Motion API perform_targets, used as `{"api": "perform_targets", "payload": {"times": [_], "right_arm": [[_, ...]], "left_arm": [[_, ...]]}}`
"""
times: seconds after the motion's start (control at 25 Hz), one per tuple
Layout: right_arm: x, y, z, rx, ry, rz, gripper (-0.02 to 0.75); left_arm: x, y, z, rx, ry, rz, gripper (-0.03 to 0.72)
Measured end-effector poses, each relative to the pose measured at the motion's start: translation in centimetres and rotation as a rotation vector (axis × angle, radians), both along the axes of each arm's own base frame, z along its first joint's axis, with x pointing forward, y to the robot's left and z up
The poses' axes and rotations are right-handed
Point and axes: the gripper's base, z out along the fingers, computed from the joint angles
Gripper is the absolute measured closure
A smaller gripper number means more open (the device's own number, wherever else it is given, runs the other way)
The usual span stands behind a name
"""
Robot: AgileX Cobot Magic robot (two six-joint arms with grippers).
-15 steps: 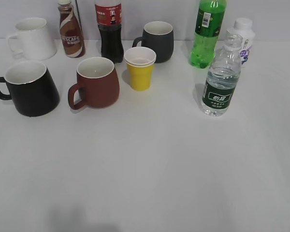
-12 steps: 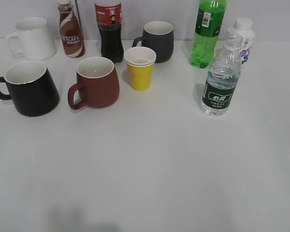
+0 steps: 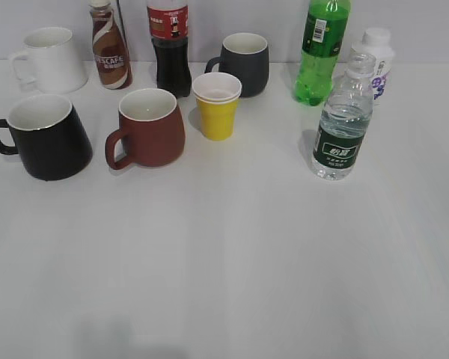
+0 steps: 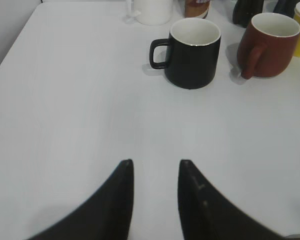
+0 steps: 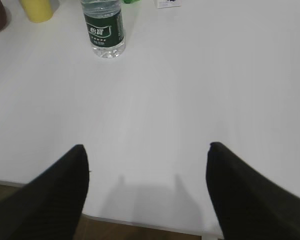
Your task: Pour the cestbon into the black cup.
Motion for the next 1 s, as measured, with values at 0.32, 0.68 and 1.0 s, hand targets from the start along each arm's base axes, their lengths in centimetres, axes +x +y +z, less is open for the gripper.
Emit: {"api": "perform_targets", "payload": {"times": [0.32,0.68,1.0], "right_arm": [[0.0,0.0,0.0,0.000,0.000,0.000,0.191],[0.0,0.0,0.0,0.003,0.000,0.002,0.191],[0.0,0.1,0.0,0.010,0.001,0.007,0.191]], "left_arm": [[0.0,-0.1,0.0,-0.009,0.000,-0.006,0.454],[0.0,0.0,0.5,-0.003,-0.034,-0.002,0.454],[5.4,-0.3,7.0,-0.015,-0.617,-0.007,0.454]]}}
